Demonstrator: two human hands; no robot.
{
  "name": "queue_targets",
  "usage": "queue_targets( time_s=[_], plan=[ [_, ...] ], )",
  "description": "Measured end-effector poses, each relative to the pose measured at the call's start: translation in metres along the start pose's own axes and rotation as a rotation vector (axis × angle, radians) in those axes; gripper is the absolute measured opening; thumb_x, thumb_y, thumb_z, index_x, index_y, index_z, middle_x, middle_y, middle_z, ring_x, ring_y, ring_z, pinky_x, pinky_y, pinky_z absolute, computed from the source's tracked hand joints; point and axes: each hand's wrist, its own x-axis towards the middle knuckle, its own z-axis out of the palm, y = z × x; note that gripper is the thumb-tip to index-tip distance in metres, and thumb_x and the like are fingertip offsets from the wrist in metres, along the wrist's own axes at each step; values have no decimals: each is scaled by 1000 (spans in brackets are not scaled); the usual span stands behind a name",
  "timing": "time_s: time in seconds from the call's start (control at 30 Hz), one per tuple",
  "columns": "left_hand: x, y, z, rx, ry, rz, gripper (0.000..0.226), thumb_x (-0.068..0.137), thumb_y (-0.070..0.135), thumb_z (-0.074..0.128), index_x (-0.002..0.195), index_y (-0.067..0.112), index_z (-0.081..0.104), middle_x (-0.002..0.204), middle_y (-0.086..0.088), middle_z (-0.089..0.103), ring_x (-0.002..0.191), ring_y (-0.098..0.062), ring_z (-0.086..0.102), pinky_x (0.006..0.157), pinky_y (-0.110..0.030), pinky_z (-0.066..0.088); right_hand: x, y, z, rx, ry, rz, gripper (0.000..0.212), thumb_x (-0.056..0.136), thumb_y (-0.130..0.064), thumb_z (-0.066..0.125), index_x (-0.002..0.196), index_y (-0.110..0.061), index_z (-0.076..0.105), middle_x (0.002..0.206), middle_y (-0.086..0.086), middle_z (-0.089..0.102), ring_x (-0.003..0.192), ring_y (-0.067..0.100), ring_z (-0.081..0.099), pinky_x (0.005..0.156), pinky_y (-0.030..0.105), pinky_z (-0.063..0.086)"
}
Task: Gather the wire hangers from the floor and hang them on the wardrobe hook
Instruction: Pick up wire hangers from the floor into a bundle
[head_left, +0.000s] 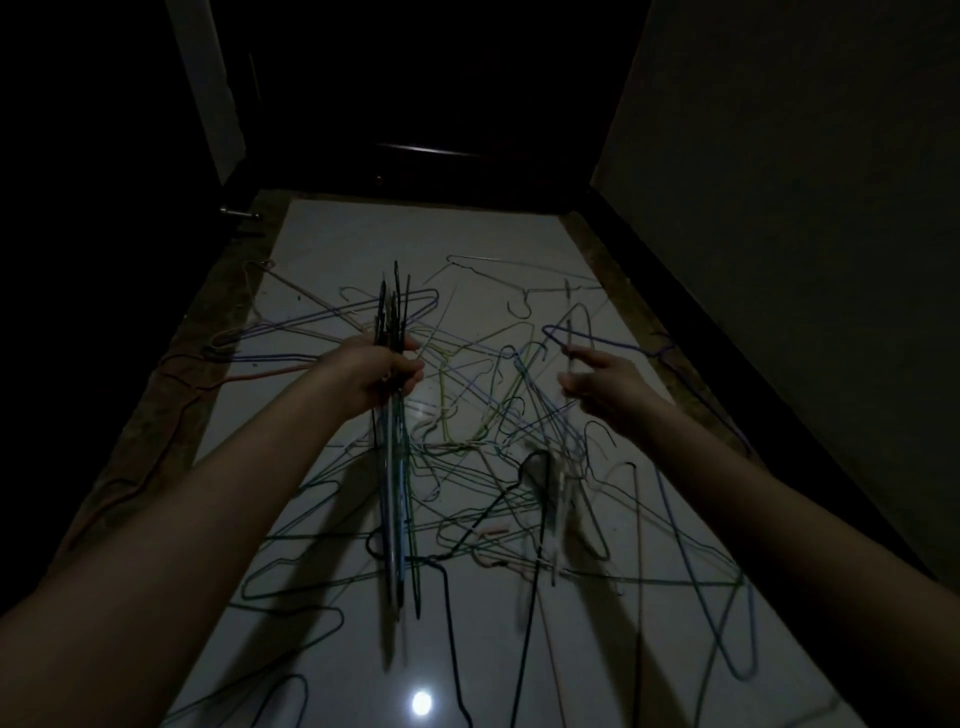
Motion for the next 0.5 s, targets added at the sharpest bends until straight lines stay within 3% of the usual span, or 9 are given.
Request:
queue_targets(
  time_s=[0.17,0.33,0.5],
  plan=[
    [-4,-2,13,-39,-37,6,22,88,-15,49,98,3,54,82,-17,58,69,-21,58,49,-20,51,-7,-27,56,45,-183,-132,49,86,3,59,131,-16,51,87,13,62,61,10,55,43,15,34],
    [-4,-3,11,-19,-19,39,34,86,-11,54,113,10,57,89,-13,61,71,-19,60,52,-21,53,-12,-27,106,39,-196,-105,41,83,0,64,121,-5,50,108,19,66,76,16,59,53,21,38],
    [-3,-8,-11,-44,-15,61,32,88,-8,54,114,11,57,92,-9,62,72,-18,60,55,-23,53,-12,-23,124,17,-267,-155,31,84,-2,64,114,1,57,88,7,64,73,10,58,59,22,41]
  ],
)
